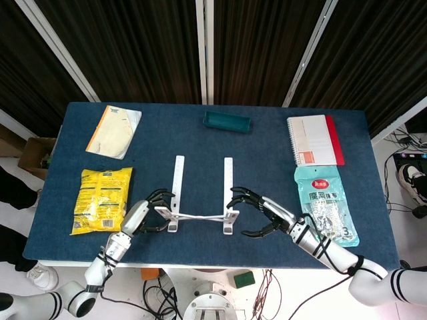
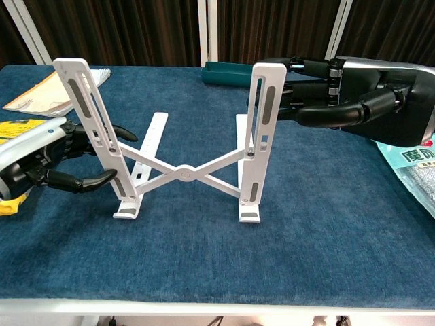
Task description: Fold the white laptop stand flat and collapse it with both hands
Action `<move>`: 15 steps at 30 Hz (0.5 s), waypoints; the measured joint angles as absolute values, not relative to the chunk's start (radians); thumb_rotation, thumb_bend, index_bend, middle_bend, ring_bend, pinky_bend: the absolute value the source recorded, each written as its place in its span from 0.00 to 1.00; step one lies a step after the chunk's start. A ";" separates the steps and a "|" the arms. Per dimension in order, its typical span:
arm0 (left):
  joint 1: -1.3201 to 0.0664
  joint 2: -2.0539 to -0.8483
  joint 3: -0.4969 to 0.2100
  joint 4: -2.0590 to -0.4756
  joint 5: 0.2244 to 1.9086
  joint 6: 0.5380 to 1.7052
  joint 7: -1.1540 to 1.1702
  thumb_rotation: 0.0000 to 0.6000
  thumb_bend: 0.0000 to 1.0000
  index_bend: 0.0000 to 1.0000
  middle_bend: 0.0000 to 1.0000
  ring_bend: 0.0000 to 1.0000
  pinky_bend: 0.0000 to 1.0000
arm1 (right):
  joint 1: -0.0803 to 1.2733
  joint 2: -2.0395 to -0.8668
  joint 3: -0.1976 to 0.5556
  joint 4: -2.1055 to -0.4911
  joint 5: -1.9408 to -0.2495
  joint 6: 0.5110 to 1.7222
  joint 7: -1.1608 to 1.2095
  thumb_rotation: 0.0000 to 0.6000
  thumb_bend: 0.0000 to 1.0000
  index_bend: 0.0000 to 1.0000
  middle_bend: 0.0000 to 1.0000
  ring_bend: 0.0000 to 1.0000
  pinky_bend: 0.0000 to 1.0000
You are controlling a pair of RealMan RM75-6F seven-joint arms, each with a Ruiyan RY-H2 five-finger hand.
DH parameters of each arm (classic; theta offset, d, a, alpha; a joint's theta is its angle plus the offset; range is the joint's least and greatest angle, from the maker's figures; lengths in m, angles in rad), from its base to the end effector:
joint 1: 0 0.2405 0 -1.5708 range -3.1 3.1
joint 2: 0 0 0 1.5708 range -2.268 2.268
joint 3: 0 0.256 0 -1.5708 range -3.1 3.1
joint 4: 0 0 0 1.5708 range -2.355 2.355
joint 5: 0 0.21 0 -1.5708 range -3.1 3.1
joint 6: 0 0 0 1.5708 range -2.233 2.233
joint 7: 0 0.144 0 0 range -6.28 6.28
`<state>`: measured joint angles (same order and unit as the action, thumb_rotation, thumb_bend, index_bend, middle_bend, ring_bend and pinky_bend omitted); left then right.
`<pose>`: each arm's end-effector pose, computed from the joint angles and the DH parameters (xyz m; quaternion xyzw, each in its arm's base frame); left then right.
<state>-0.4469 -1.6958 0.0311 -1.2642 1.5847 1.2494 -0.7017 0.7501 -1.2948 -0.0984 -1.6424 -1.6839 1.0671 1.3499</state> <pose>-0.2128 0.2450 -0.0471 -0.5481 -0.6089 -0.5427 0.1853 -0.1473 -0.2704 0.0231 -0.4924 0.7375 -0.4582 0.0610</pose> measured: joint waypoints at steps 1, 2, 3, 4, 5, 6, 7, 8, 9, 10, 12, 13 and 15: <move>-0.448 -1.692 0.031 -1.270 1.585 1.248 -0.699 1.00 0.21 0.21 0.10 0.07 0.23 | 0.750 -1.297 -0.098 -1.644 -1.679 1.060 1.330 1.00 0.16 0.11 0.25 0.08 0.07; -0.448 -1.688 0.028 -1.275 1.586 1.251 -0.692 1.00 0.21 0.20 0.10 0.06 0.23 | 0.750 -1.299 -0.096 -1.647 -1.671 1.052 1.309 1.00 0.16 0.11 0.24 0.08 0.07; -0.447 -1.685 0.025 -1.277 1.585 1.256 -0.686 1.00 0.19 0.18 0.09 0.06 0.21 | 0.751 -1.304 -0.090 -1.651 -1.656 1.042 1.280 1.00 0.16 0.11 0.24 0.08 0.07; -0.445 -1.683 0.022 -1.280 1.585 1.264 -0.678 1.00 0.18 0.17 0.08 0.05 0.21 | 0.751 -1.309 -0.084 -1.653 -1.644 1.035 1.258 1.00 0.16 0.11 0.24 0.08 0.07; -0.443 -1.680 0.017 -1.283 1.585 1.276 -0.667 1.00 0.17 0.16 0.08 0.05 0.21 | 0.752 -1.315 -0.076 -1.656 -1.631 1.029 1.235 1.00 0.16 0.11 0.24 0.08 0.07; -0.440 -1.676 0.014 -1.286 1.585 1.287 -0.658 1.00 0.16 0.16 0.07 0.05 0.20 | 0.753 -1.327 -0.063 -1.659 -1.611 1.021 1.204 1.00 0.16 0.11 0.24 0.08 0.07; -0.436 -1.671 0.010 -1.290 1.585 1.298 -0.647 1.00 0.16 0.16 0.07 0.05 0.20 | 0.754 -1.337 -0.051 -1.661 -1.593 1.017 1.181 1.00 0.16 0.10 0.24 0.08 0.07; -0.431 -1.662 0.006 -1.295 1.585 1.312 -0.633 1.00 0.16 0.16 0.07 0.04 0.20 | 0.755 -1.350 -0.037 -1.662 -1.574 1.012 1.159 1.00 0.16 0.10 0.24 0.08 0.07; -0.427 -1.653 0.004 -1.301 1.586 1.322 -0.623 1.00 0.16 0.16 0.07 0.04 0.20 | 0.757 -1.368 -0.018 -1.663 -1.546 1.005 1.128 1.00 0.16 0.10 0.24 0.08 0.07; -0.423 -1.642 0.003 -1.307 1.586 1.330 -0.612 1.00 0.16 0.16 0.07 0.04 0.20 | 0.759 -1.383 -0.003 -1.663 -1.525 0.998 1.107 1.00 0.16 0.09 0.24 0.08 0.07; -0.414 -1.617 0.001 -1.321 1.588 1.347 -0.584 1.00 0.15 0.16 0.07 0.05 0.20 | 0.763 -1.416 0.030 -1.659 -1.477 0.981 1.067 1.00 0.16 0.09 0.24 0.08 0.07; -0.410 -1.606 0.001 -1.327 1.589 1.352 -0.571 1.00 0.15 0.16 0.07 0.04 0.20 | 0.765 -1.428 0.044 -1.656 -1.458 0.973 1.051 1.00 0.16 0.09 0.24 0.08 0.07; -0.400 -1.581 0.000 -1.341 1.589 1.366 -0.538 1.00 0.15 0.16 0.07 0.04 0.20 | 0.769 -1.455 0.074 -1.645 -1.415 0.957 1.017 1.00 0.16 0.08 0.24 0.08 0.07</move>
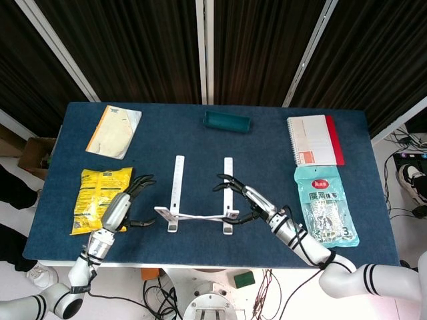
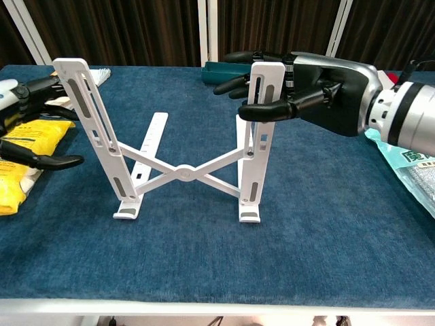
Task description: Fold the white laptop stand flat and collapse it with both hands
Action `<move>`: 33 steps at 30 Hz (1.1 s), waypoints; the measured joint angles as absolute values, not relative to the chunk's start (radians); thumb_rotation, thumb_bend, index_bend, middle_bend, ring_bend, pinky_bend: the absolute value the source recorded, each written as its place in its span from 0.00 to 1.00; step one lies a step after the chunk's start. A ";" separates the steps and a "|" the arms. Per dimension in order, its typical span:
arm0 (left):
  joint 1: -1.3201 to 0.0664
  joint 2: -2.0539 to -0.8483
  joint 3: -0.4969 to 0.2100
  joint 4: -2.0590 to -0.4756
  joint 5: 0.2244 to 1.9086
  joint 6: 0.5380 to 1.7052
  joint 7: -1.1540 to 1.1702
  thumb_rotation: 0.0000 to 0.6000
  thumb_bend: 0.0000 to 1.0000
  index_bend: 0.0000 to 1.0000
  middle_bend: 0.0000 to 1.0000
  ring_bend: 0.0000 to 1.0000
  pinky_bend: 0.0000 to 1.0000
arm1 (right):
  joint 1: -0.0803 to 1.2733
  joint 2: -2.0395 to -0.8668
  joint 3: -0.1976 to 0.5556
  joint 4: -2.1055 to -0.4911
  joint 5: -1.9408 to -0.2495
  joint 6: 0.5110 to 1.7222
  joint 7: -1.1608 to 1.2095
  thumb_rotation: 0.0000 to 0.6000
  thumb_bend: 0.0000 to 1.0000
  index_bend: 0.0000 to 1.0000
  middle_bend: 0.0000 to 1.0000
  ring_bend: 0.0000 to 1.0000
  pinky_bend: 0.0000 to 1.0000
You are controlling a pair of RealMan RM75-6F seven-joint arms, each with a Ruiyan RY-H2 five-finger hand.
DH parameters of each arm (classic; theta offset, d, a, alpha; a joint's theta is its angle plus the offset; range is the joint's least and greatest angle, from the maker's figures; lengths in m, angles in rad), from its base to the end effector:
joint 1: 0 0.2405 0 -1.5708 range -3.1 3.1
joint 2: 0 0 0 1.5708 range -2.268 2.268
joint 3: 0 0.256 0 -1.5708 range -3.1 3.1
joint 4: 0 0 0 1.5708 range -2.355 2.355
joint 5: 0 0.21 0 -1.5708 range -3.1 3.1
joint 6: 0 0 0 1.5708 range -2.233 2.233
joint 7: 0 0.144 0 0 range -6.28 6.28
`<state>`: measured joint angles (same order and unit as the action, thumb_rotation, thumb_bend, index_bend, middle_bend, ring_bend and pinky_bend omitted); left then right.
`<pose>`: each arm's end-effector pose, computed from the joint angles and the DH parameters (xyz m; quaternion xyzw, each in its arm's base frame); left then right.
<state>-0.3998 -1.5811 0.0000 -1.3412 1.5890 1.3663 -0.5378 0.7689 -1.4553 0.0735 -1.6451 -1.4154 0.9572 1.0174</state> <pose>-0.2266 0.2488 0.0038 -0.5640 -0.5319 -0.5709 0.2703 -0.1081 -0.2960 -0.0126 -0.4868 0.7196 -0.4952 0.0035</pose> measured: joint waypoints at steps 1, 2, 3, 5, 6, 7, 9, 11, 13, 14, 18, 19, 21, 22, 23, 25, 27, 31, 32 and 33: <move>-0.394 -1.570 0.000 -1.349 1.589 1.373 -0.524 1.00 0.15 0.16 0.07 0.04 0.20 | 0.770 -1.466 0.085 -1.639 -1.398 0.952 1.005 1.00 0.16 0.08 0.24 0.08 0.07; -0.387 -1.555 0.000 -1.361 1.588 1.381 -0.511 1.00 0.15 0.16 0.07 0.05 0.20 | 0.770 -1.475 0.095 -1.633 -1.381 0.948 0.995 1.00 0.16 0.08 0.24 0.08 0.07; -0.382 -1.543 0.000 -1.370 1.587 1.386 -0.505 1.00 0.15 0.16 0.07 0.04 0.20 | 0.770 -1.487 0.109 -1.623 -1.359 0.943 0.980 1.00 0.16 0.08 0.23 0.08 0.07; -0.372 -1.520 0.000 -1.386 1.586 1.396 -0.498 1.00 0.15 0.16 0.07 0.04 0.20 | 0.769 -1.503 0.124 -1.608 -1.326 0.936 0.961 1.00 0.16 0.07 0.23 0.08 0.07; -0.368 -1.512 0.000 -1.391 1.585 1.398 -0.494 1.00 0.15 0.16 0.07 0.04 0.20 | 0.768 -1.512 0.136 -1.597 -1.303 0.932 0.948 1.00 0.16 0.06 0.23 0.08 0.07; -0.365 -1.505 0.001 -1.395 1.585 1.400 -0.491 1.00 0.15 0.16 0.07 0.05 0.20 | 0.768 -1.519 0.145 -1.589 -1.286 0.929 0.938 1.00 0.16 0.06 0.22 0.08 0.07; -0.361 -1.493 0.002 -1.403 1.584 1.400 -0.490 1.00 0.15 0.16 0.07 0.04 0.20 | 0.766 -1.530 0.165 -1.571 -1.245 0.918 0.916 1.00 0.16 0.05 0.22 0.08 0.07; -0.360 -1.486 0.002 -1.405 1.585 1.398 -0.485 1.00 0.15 0.16 0.07 0.04 0.20 | 0.763 -1.538 0.181 -1.554 -1.211 0.907 0.895 1.00 0.16 0.02 0.20 0.08 0.07; -0.360 -1.480 0.001 -1.406 1.585 1.393 -0.479 1.00 0.15 0.16 0.07 0.04 0.20 | 0.756 -1.545 0.197 -1.536 -1.174 0.901 0.875 1.00 0.16 0.00 0.16 0.06 0.07; -0.362 -1.476 0.000 -1.406 1.585 1.389 -0.477 1.00 0.15 0.16 0.07 0.04 0.20 | 0.750 -1.548 0.204 -1.531 -1.156 0.903 0.868 1.00 0.16 0.00 0.13 0.04 0.07; -0.368 -1.456 -0.007 -1.402 1.581 1.377 -0.467 1.00 0.15 0.16 0.07 0.05 0.20 | 0.709 -1.561 0.242 -1.526 -1.059 0.958 0.822 1.00 0.16 0.00 0.03 0.00 0.06; -0.370 -1.448 -0.010 -1.401 1.580 1.373 -0.462 1.00 0.15 0.16 0.07 0.05 0.20 | 0.699 -1.563 0.250 -1.527 -1.040 0.983 0.808 1.00 0.16 0.00 0.03 0.00 0.06; -0.377 -1.427 -0.016 -1.400 1.575 1.361 -0.448 1.00 0.15 0.16 0.07 0.05 0.19 | 0.674 -1.567 0.263 -1.530 -1.023 1.054 0.763 1.00 0.16 0.00 0.03 0.00 0.05; -0.381 -1.418 -0.020 -1.398 1.573 1.354 -0.441 1.00 0.15 0.16 0.07 0.05 0.19 | 0.663 -1.566 0.265 -1.532 -1.029 1.089 0.740 1.00 0.16 0.00 0.05 0.00 0.05; -0.388 -1.406 -0.026 -1.396 1.568 1.343 -0.428 1.00 0.15 0.16 0.07 0.05 0.19 | 0.653 -1.564 0.264 -1.534 -1.041 1.123 0.718 1.00 0.16 0.00 0.08 0.00 0.05; -0.399 -1.389 -0.037 -1.393 1.560 1.325 -0.405 1.00 0.15 0.16 0.07 0.05 0.19 | 0.635 -1.549 0.256 -1.541 -1.096 1.187 0.678 1.00 0.16 0.01 0.15 0.03 0.05; -0.416 -1.373 -0.050 -1.390 1.551 1.303 -0.369 1.00 0.15 0.16 0.07 0.05 0.19 | 0.623 -1.519 0.236 -1.552 -1.177 1.213 0.634 1.00 0.15 0.08 0.28 0.12 0.05; -0.460 -1.354 -0.076 -1.378 1.535 1.245 -0.275 1.00 0.15 0.16 0.07 0.05 0.19 | 0.613 -1.455 0.195 -1.574 -1.341 1.232 0.496 1.00 0.08 0.37 0.52 0.37 0.27; -0.479 -1.353 -0.085 -1.371 1.528 1.222 -0.241 1.00 0.16 0.16 0.07 0.05 0.19 | 0.613 -1.443 0.187 -1.579 -1.370 1.235 0.456 1.00 0.06 0.41 0.55 0.41 0.31; -0.494 -1.354 -0.092 -1.364 1.523 1.202 -0.214 1.00 0.15 0.16 0.07 0.05 0.19 | 0.615 -1.428 0.178 -1.586 -1.403 1.238 0.400 1.00 0.03 0.47 0.61 0.47 0.38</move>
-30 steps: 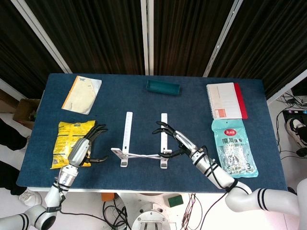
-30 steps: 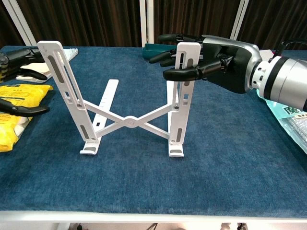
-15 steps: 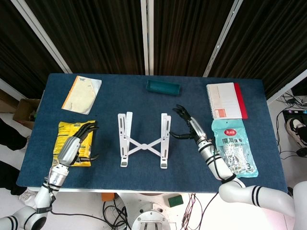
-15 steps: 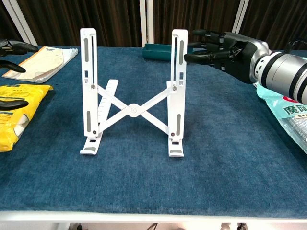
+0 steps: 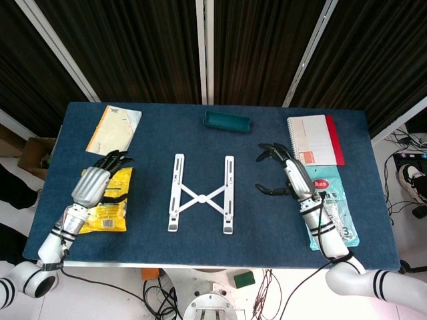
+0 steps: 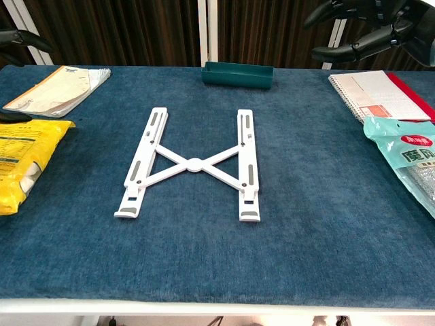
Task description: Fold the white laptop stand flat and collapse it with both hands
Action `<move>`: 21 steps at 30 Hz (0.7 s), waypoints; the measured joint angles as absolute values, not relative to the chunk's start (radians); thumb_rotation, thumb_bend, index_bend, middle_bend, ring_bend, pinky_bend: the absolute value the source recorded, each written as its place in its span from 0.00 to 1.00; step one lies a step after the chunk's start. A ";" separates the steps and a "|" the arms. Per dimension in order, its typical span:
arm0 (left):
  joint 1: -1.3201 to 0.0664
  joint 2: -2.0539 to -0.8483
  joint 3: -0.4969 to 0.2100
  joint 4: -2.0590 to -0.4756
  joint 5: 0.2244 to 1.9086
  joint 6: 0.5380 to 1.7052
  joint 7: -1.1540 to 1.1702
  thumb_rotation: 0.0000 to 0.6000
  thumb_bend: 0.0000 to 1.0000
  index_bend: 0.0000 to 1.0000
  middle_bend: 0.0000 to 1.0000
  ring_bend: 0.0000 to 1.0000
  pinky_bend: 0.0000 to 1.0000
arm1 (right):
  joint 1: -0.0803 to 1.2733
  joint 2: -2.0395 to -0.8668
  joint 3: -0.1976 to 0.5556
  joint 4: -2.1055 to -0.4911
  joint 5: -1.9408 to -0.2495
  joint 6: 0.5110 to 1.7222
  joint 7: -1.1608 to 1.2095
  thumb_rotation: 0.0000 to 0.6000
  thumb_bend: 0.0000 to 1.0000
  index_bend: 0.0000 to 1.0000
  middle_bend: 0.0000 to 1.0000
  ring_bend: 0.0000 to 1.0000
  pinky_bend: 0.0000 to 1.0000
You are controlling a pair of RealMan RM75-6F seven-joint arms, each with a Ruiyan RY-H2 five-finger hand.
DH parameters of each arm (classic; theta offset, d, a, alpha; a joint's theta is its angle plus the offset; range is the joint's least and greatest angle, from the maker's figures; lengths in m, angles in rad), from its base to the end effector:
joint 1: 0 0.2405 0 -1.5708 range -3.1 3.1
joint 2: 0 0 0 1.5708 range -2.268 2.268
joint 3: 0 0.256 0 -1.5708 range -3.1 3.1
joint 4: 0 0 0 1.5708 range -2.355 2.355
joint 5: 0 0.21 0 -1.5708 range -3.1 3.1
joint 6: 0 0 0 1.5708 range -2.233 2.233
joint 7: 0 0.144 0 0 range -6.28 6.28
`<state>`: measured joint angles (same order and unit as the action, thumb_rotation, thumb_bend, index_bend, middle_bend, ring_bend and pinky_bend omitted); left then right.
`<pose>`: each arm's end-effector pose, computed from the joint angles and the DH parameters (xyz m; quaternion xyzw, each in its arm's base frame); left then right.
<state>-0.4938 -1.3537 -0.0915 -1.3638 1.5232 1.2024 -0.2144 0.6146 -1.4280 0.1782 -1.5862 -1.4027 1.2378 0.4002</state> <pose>-0.2432 0.3091 0.0726 -0.6799 -0.3879 -0.4621 0.4168 -0.1465 -0.3208 0.0524 0.5675 -0.4957 0.6017 0.2650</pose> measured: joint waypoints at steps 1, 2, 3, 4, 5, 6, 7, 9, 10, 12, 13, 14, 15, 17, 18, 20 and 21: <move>-0.510 -1.356 -0.098 -1.355 1.517 1.181 -0.188 1.00 0.15 0.16 0.07 0.05 0.19 | 0.616 -1.418 0.172 -1.591 -1.425 1.239 0.357 1.00 0.02 0.52 0.64 0.50 0.42; -0.532 -1.362 -0.107 -1.342 1.508 1.151 -0.154 1.00 0.13 0.15 0.06 0.05 0.18 | 0.619 -1.410 0.167 -1.595 -1.444 1.239 0.314 1.00 0.00 0.56 0.68 0.54 0.47; -0.549 -1.368 -0.114 -1.329 1.501 1.128 -0.131 1.00 0.12 0.14 0.06 0.04 0.18 | 0.623 -1.401 0.161 -1.599 -1.466 1.238 0.257 1.00 0.00 0.59 0.70 0.57 0.50; -0.566 -1.377 -0.120 -1.315 1.492 1.105 -0.108 1.00 0.09 0.14 0.05 0.04 0.18 | 0.627 -1.397 0.157 -1.601 -1.480 1.237 0.214 1.00 0.00 0.63 0.73 0.61 0.56; -0.588 -1.393 -0.127 -1.292 1.481 1.075 -0.080 1.00 0.07 0.13 0.04 0.04 0.18 | 0.630 -1.395 0.154 -1.602 -1.492 1.234 0.173 1.00 0.00 0.65 0.75 0.63 0.58; -0.604 -1.407 -0.132 -1.274 1.474 1.056 -0.061 1.00 0.06 0.12 0.03 0.03 0.17 | 0.636 -1.395 0.149 -1.602 -1.505 1.229 0.119 1.00 0.00 0.68 0.77 0.66 0.62; -0.618 -1.422 -0.135 -1.254 1.468 1.039 -0.041 1.00 0.05 0.11 0.02 0.03 0.17 | 0.641 -1.396 0.146 -1.601 -1.513 1.223 0.081 1.00 0.00 0.71 0.79 0.69 0.65; -0.647 -1.462 -0.143 -1.206 1.455 1.010 0.001 1.00 0.04 0.10 0.01 0.03 0.17 | 0.653 -1.407 0.137 -1.595 -1.525 1.204 0.001 1.00 0.00 0.74 0.82 0.72 0.68; -0.659 -1.480 -0.146 -1.184 1.449 0.999 0.018 1.00 0.03 0.10 0.01 0.03 0.17 | 0.658 -1.415 0.133 -1.589 -1.527 1.193 -0.029 1.00 0.00 0.75 0.84 0.74 0.70; -0.685 -1.523 -0.153 -1.135 1.435 0.974 0.044 1.00 0.03 0.10 0.00 0.03 0.17 | 0.670 -1.440 0.122 -1.567 -1.531 1.163 -0.091 1.00 0.00 0.77 0.85 0.77 0.74; -0.695 -1.541 -0.156 -1.114 1.430 0.965 0.052 1.00 0.03 0.10 0.00 0.03 0.17 | 0.674 -1.454 0.117 -1.554 -1.531 1.152 -0.112 1.00 0.00 0.78 0.86 0.78 0.76; -0.710 -1.564 -0.160 -1.088 1.423 0.953 0.059 1.00 0.03 0.10 0.00 0.03 0.17 | 0.678 -1.467 0.112 -1.538 -1.532 1.142 -0.129 1.00 0.00 0.79 0.86 0.79 0.77; -0.721 -1.581 -0.162 -1.070 1.419 0.944 0.062 1.00 0.03 0.10 0.00 0.03 0.16 | 0.682 -1.485 0.105 -1.515 -1.532 1.130 -0.150 1.00 0.00 0.79 0.87 0.80 0.78; -0.745 -1.614 -0.167 -1.034 1.413 0.925 0.062 1.00 0.03 0.10 0.00 0.03 0.16 | 0.687 -1.512 0.096 -1.478 -1.532 1.114 -0.179 1.00 0.00 0.80 0.87 0.81 0.79; -0.754 -1.625 -0.167 -1.021 1.412 0.919 0.061 1.00 0.03 0.10 0.00 0.03 0.16 | 0.690 -1.530 0.090 -1.451 -1.532 1.104 -0.198 1.00 0.00 0.80 0.87 0.82 0.79; -0.773 -1.649 -0.169 -0.992 1.412 0.907 0.056 1.00 0.03 0.10 0.00 0.03 0.16 | 0.695 -1.560 0.081 -1.411 -1.533 1.092 -0.220 1.00 0.00 0.81 0.88 0.82 0.79; -0.780 -1.659 -0.169 -0.980 1.412 0.903 0.051 1.00 0.03 0.10 0.00 0.03 0.16 | 0.697 -1.579 0.077 -1.385 -1.533 1.085 -0.231 1.00 0.00 0.81 0.88 0.82 0.79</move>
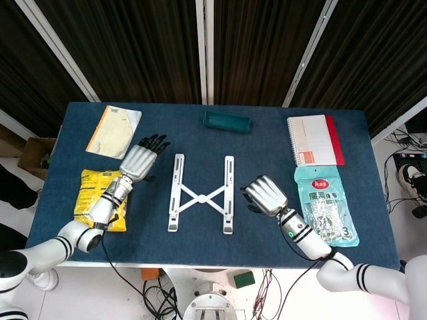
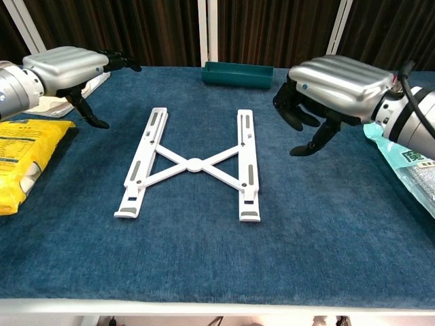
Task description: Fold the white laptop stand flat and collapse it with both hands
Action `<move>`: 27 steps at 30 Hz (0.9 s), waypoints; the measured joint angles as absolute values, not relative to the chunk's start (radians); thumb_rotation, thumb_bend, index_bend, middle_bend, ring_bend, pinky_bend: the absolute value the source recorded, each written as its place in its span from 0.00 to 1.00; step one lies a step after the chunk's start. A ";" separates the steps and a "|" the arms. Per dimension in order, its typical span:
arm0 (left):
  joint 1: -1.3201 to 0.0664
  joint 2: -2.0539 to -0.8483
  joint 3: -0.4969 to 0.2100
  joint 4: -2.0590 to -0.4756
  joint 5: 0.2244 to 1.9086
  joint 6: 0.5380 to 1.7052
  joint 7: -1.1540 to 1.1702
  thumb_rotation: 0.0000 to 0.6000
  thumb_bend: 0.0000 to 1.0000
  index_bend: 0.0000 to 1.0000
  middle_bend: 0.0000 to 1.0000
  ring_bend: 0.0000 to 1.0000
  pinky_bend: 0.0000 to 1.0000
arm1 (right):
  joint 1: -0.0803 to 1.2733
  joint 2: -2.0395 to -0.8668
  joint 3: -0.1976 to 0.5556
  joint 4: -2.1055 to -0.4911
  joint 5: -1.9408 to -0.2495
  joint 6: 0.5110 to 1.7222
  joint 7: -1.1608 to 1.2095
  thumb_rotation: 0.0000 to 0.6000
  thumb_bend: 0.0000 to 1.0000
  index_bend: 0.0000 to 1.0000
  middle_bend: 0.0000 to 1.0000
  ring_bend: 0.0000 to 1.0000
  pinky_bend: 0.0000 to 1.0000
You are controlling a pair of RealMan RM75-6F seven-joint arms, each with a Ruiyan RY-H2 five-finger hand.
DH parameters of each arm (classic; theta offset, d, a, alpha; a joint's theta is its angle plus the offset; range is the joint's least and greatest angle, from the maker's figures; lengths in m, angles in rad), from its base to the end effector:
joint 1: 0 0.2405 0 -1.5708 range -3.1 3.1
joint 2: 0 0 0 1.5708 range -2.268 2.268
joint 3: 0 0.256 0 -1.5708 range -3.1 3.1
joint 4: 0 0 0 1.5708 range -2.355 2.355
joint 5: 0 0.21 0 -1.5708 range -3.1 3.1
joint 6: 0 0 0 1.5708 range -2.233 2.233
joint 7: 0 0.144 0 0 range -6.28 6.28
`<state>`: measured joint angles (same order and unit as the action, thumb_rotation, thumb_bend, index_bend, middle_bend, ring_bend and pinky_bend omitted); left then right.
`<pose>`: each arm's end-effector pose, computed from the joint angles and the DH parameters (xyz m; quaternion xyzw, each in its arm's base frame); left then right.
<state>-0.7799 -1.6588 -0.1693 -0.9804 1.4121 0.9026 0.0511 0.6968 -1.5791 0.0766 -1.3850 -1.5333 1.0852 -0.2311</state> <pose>-0.1906 0.3998 -0.0135 -0.7690 -0.2865 -0.3564 0.4467 -0.1428 -0.3120 -0.0231 0.7973 -0.2379 0.4208 0.3614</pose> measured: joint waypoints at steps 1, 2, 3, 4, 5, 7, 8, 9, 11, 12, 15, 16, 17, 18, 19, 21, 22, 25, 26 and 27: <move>-0.786 -1.667 -0.170 -0.969 1.413 0.900 0.046 1.00 0.03 0.10 0.00 0.03 0.16 | 0.698 -1.594 0.074 -1.367 -1.534 1.082 -0.237 1.00 0.00 0.81 0.88 0.82 0.79; -0.794 -1.678 -0.170 -0.954 1.414 0.897 0.040 1.00 0.03 0.10 0.00 0.03 0.16 | 0.699 -1.608 0.071 -1.349 -1.534 1.079 -0.240 1.00 0.00 0.81 0.88 0.82 0.80; -0.799 -1.686 -0.170 -0.942 1.414 0.895 0.036 1.00 0.03 0.10 0.00 0.03 0.16 | 0.701 -1.625 0.069 -1.328 -1.535 1.076 -0.243 1.00 0.00 0.81 0.88 0.82 0.80; -0.805 -1.694 -0.170 -0.929 1.415 0.892 0.031 1.00 0.03 0.10 0.00 0.03 0.16 | 0.702 -1.636 0.067 -1.313 -1.535 1.074 -0.245 1.00 0.00 0.81 0.88 0.82 0.80; -0.812 -1.704 -0.170 -0.913 1.416 0.887 0.025 1.00 0.03 0.10 0.00 0.03 0.16 | 0.703 -1.647 0.066 -1.299 -1.536 1.072 -0.247 1.00 0.00 0.81 0.88 0.82 0.80; -0.823 -1.718 -0.168 -0.888 1.417 0.878 0.017 1.00 0.03 0.10 0.00 0.03 0.16 | 0.705 -1.671 0.064 -1.269 -1.536 1.066 -0.248 1.00 0.00 0.81 0.88 0.83 0.81; -0.828 -1.728 -0.166 -0.873 1.417 0.872 0.009 1.00 0.03 0.10 0.00 0.03 0.16 | 0.707 -1.680 0.063 -1.258 -1.535 1.062 -0.248 1.00 0.00 0.81 0.88 0.83 0.81; -0.831 -1.735 -0.165 -0.863 1.416 0.868 0.001 1.00 0.03 0.10 0.00 0.03 0.16 | 0.709 -1.691 0.063 -1.244 -1.534 1.057 -0.248 1.00 0.00 0.81 0.88 0.83 0.81; -0.837 -1.748 -0.160 -0.843 1.417 0.862 -0.014 1.00 0.03 0.10 0.00 0.03 0.16 | 0.712 -1.705 0.062 -1.224 -1.534 1.053 -0.247 1.00 0.00 0.81 0.88 0.83 0.82; -0.838 -1.753 -0.158 -0.836 1.416 0.861 -0.021 1.00 0.03 0.10 0.00 0.03 0.16 | 0.713 -1.714 0.062 -1.211 -1.535 1.052 -0.247 1.00 0.00 0.81 0.88 0.83 0.82; -0.841 -1.764 -0.155 -0.823 1.414 0.858 -0.047 1.00 0.03 0.10 0.00 0.03 0.16 | 0.718 -1.741 0.061 -1.175 -1.540 1.051 -0.245 1.00 0.00 0.81 0.88 0.83 0.82; -0.841 -1.767 -0.155 -0.820 1.414 0.858 -0.056 1.00 0.03 0.10 0.00 0.03 0.16 | 0.719 -1.749 0.061 -1.164 -1.542 1.052 -0.243 1.00 0.00 0.81 0.88 0.83 0.82; -0.842 -1.772 -0.154 -0.815 1.414 0.859 -0.069 1.00 0.03 0.10 0.00 0.03 0.16 | 0.721 -1.757 0.061 -1.153 -1.546 1.054 -0.242 1.00 0.00 0.81 0.88 0.83 0.82; -0.843 -1.775 -0.153 -0.812 1.414 0.859 -0.078 1.00 0.03 0.10 0.00 0.03 0.16 | 0.723 -1.768 0.061 -1.137 -1.550 1.057 -0.239 1.00 0.00 0.81 0.88 0.83 0.81; -0.844 -1.778 -0.152 -0.808 1.415 0.859 -0.086 1.00 0.03 0.10 0.00 0.03 0.16 | 0.724 -1.776 0.061 -1.126 -1.554 1.060 -0.237 1.00 0.00 0.81 0.88 0.83 0.81; -0.846 -1.784 -0.146 -0.799 1.418 0.859 -0.100 1.00 0.03 0.10 0.00 0.03 0.16 | 0.728 -1.795 0.061 -1.099 -1.561 1.066 -0.229 1.00 0.00 0.81 0.88 0.83 0.82; -0.846 -1.787 -0.145 -0.796 1.418 0.859 -0.105 1.00 0.03 0.10 0.00 0.03 0.16 | 0.729 -1.803 0.062 -1.088 -1.564 1.069 -0.225 1.00 0.00 0.81 0.88 0.83 0.82; -0.847 -1.793 -0.144 -0.791 1.418 0.859 -0.130 1.00 0.03 0.10 0.00 0.03 0.16 | 0.734 -1.828 0.063 -1.054 -1.574 1.079 -0.211 1.00 0.00 0.81 0.88 0.83 0.82; -0.847 -1.796 -0.144 -0.789 1.417 0.859 -0.143 1.00 0.03 0.10 0.00 0.03 0.16 | 0.735 -1.834 0.063 -1.046 -1.576 1.082 -0.206 1.00 0.00 0.81 0.88 0.83 0.82; -0.847 -1.799 -0.143 -0.786 1.418 0.860 -0.153 1.00 0.03 0.10 0.00 0.03 0.16 | 0.738 -1.842 0.064 -1.035 -1.580 1.085 -0.201 1.00 0.00 0.81 0.88 0.83 0.82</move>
